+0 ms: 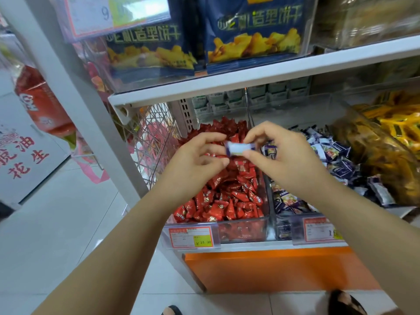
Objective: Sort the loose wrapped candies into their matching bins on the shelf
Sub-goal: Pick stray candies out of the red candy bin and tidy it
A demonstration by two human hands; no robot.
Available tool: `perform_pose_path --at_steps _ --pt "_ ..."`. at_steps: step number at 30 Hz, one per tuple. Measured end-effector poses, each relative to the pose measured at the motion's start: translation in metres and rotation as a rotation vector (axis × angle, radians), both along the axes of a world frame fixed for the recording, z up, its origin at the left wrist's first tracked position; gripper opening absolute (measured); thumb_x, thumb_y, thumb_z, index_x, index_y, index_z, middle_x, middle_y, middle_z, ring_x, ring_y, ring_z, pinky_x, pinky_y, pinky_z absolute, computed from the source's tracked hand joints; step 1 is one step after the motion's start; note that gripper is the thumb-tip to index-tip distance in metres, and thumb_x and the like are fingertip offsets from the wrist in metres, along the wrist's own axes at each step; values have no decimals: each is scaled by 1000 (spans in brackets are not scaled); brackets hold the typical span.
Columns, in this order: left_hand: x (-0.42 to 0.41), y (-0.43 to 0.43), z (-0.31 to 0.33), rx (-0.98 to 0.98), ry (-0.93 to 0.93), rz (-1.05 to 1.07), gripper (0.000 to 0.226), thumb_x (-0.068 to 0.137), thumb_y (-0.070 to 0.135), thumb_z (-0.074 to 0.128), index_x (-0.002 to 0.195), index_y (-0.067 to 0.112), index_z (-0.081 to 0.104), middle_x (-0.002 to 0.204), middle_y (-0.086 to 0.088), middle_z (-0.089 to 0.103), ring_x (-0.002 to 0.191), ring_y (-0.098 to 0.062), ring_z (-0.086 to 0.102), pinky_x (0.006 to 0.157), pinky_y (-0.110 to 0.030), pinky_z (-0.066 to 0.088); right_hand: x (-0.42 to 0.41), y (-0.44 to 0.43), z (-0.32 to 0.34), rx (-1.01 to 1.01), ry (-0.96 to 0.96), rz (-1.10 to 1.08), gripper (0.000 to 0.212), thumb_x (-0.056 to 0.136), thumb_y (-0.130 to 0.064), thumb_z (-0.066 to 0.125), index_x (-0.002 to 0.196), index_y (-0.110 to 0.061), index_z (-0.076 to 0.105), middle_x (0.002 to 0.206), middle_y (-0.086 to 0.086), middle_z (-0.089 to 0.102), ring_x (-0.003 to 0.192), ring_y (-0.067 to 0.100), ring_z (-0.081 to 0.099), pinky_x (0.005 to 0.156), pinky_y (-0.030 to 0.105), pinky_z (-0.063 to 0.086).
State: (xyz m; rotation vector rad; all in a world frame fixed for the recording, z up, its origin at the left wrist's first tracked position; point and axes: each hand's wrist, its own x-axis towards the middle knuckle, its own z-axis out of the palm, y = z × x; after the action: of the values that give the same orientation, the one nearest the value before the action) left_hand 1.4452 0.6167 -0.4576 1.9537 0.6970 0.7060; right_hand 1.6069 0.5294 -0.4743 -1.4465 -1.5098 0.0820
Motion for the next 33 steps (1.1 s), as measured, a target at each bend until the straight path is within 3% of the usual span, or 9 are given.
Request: perform_pose_path --at_steps 3,6,9,11,13,17,22,27,33 --pt "4 -2 -4 -129 138 -105 20 93 2 54 95 21 60 91 4 68 79 -8 67 80 -30 54 17 -11 -5 83 102 -207 16 82 -13 67 81 -24 55 73 -9 55 71 10 49 66 19 38" --pt "11 -13 -16 -263 461 -335 20 99 9 46 104 21 61 106 7 66 93 -7 66 85 -27 53 35 -18 -13 52 -66 -408 11 81 -19 68 86 -25 60 78 -8 50 85 17 50 76 31 38" --pt "19 -16 -25 -218 647 -382 27 101 11 41 121 19 57 117 4 62 99 -5 60 85 -16 48 31 -22 -17 -45 -154 -273 14 82 -21 69 96 -22 69 94 -6 53 97 18 50 84 24 32" --pt "20 -13 -26 -254 698 -381 40 101 11 39 140 21 41 133 4 56 104 -6 57 78 -11 45 21 -23 -19 -186 -186 -84 18 86 -26 64 104 -27 69 111 -13 54 110 10 47 92 16 29" --pt "20 -10 -26 -287 726 -346 52 102 13 38 149 27 22 141 6 49 111 -11 57 82 -19 45 16 -23 -20 -283 -160 31 21 89 -29 59 109 -32 67 128 -18 47 122 3 40 101 21 28" --pt "16 -2 -23 -300 688 -204 60 101 5 34 151 27 11 152 -2 34 123 -21 53 95 -36 47 15 -21 -16 -331 -128 52 15 91 -27 58 101 -37 64 134 -18 42 121 -3 37 97 19 26" --pt "6 8 -18 -310 638 -118 60 100 2 33 151 27 14 152 -1 34 119 -20 56 95 -36 48 15 -21 -15 -342 -105 81 16 90 -26 58 99 -38 63 133 -19 41 116 -8 36 86 0 23" --pt "0 13 -16 -278 625 -32 56 99 0 32 150 22 21 151 -5 35 122 -22 53 99 -37 43 16 -23 -13 -358 -91 101 16 91 -26 57 102 -35 64 135 -19 40 120 -8 34 97 17 25" --pt "-15 19 -15 -275 637 -17 53 98 0 34 147 23 30 148 -1 40 126 -24 48 95 -33 44 16 -22 -11 -378 -78 109 15 90 -26 58 98 -37 64 132 -19 41 116 -7 37 95 20 26"
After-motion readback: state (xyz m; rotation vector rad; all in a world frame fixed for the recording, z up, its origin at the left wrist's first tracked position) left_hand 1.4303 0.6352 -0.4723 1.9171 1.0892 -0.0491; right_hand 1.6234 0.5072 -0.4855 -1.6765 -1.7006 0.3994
